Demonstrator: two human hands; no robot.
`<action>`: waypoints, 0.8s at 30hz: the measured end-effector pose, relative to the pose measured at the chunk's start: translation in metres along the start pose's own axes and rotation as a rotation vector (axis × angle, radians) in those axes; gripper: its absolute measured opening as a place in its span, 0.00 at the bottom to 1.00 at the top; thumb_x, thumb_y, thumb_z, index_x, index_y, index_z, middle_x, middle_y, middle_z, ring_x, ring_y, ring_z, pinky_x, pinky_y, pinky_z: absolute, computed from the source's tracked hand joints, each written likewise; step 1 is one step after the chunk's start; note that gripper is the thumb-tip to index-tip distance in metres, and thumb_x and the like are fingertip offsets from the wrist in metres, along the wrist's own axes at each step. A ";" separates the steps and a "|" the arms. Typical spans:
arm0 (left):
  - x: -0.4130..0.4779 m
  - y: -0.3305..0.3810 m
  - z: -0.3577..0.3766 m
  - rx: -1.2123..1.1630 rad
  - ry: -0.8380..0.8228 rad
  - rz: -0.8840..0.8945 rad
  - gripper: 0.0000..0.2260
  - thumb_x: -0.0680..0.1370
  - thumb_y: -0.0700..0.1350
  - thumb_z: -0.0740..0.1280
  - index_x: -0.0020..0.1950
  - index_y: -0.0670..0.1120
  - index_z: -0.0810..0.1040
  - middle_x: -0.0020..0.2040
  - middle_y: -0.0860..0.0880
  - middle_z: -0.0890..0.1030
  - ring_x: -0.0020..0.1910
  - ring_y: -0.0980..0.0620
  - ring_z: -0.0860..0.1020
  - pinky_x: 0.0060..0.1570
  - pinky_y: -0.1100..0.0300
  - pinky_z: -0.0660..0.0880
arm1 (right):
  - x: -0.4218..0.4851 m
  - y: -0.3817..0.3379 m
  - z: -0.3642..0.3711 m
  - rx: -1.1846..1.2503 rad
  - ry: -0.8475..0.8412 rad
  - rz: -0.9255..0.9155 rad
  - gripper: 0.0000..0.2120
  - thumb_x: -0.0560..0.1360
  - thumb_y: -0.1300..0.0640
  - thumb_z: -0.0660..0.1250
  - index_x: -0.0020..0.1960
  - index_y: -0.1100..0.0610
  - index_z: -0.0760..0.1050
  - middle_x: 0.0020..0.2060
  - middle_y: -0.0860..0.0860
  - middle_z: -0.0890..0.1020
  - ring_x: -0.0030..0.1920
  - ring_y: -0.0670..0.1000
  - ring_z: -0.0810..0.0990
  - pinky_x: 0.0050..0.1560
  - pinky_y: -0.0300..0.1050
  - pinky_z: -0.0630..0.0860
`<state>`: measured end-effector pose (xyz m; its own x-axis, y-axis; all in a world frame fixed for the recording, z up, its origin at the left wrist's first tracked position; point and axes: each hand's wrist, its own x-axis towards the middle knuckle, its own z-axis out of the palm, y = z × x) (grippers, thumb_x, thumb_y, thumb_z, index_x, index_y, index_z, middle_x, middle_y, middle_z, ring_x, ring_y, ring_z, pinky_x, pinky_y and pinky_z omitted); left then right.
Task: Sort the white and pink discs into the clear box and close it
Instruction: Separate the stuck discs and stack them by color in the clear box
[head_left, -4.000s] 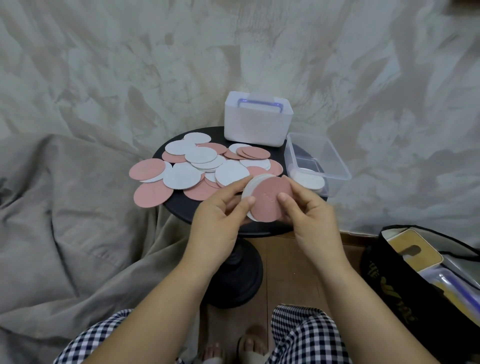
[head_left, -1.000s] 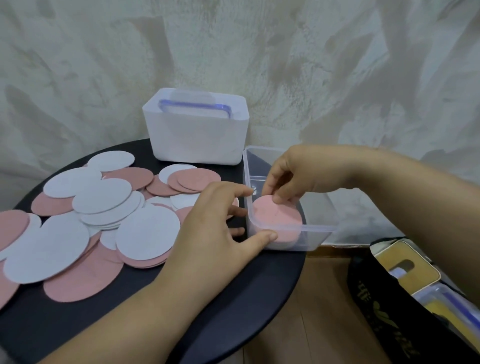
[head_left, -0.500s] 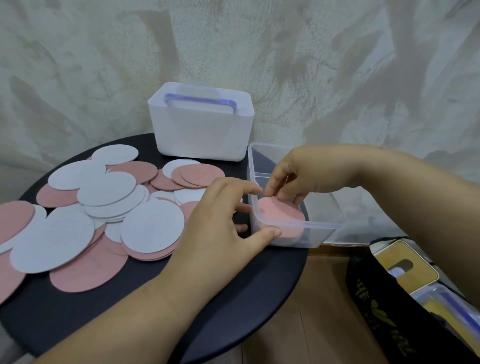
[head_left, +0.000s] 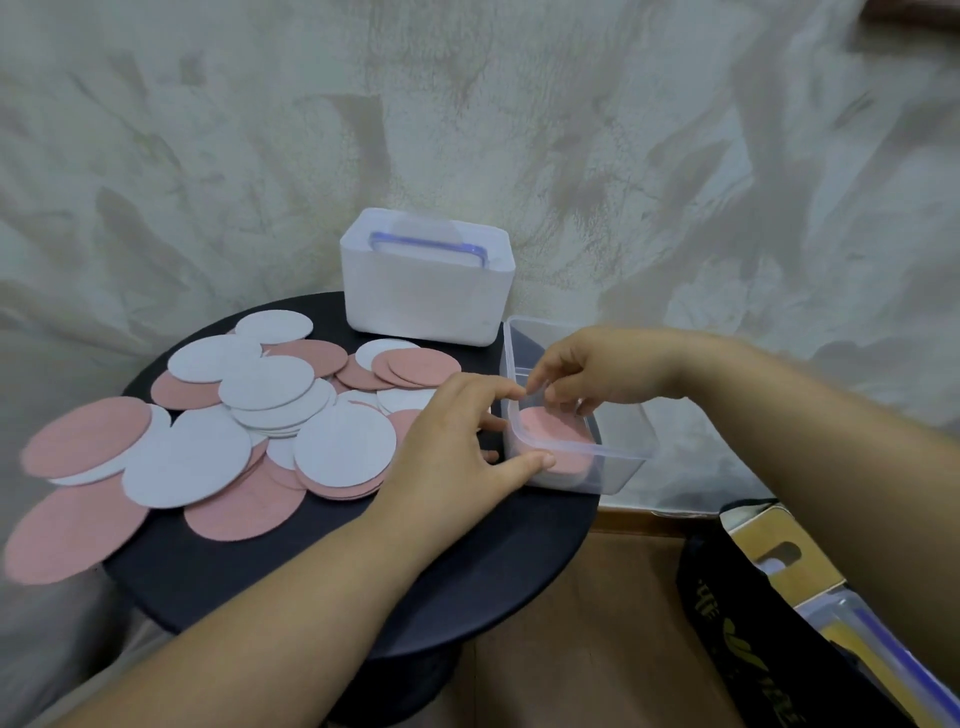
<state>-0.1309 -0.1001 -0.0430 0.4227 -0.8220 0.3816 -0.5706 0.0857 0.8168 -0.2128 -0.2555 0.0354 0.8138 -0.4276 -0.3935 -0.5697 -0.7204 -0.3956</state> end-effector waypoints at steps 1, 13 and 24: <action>0.000 0.001 -0.002 0.001 -0.007 -0.004 0.21 0.67 0.47 0.76 0.53 0.59 0.70 0.51 0.63 0.69 0.49 0.71 0.72 0.41 0.75 0.74 | -0.004 -0.001 -0.001 -0.012 0.035 0.005 0.10 0.78 0.59 0.62 0.57 0.49 0.76 0.50 0.49 0.80 0.51 0.51 0.79 0.55 0.44 0.77; -0.057 0.007 -0.101 0.078 0.208 -0.115 0.07 0.73 0.43 0.70 0.45 0.57 0.79 0.49 0.61 0.79 0.50 0.64 0.76 0.48 0.73 0.70 | -0.048 -0.076 0.037 0.293 0.312 -0.282 0.06 0.76 0.57 0.65 0.50 0.48 0.79 0.46 0.47 0.83 0.48 0.48 0.81 0.54 0.43 0.78; -0.115 -0.048 -0.147 0.771 0.098 -0.335 0.31 0.71 0.63 0.54 0.66 0.44 0.73 0.68 0.41 0.69 0.69 0.39 0.64 0.69 0.47 0.57 | -0.003 -0.121 0.146 -0.096 0.353 -0.450 0.17 0.77 0.50 0.63 0.66 0.48 0.71 0.70 0.47 0.65 0.71 0.46 0.59 0.68 0.39 0.57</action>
<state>-0.0486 0.0731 -0.0619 0.6938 -0.6800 0.2372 -0.7101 -0.5910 0.3828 -0.1631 -0.0875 -0.0372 0.9717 -0.2124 0.1031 -0.1595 -0.9125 -0.3766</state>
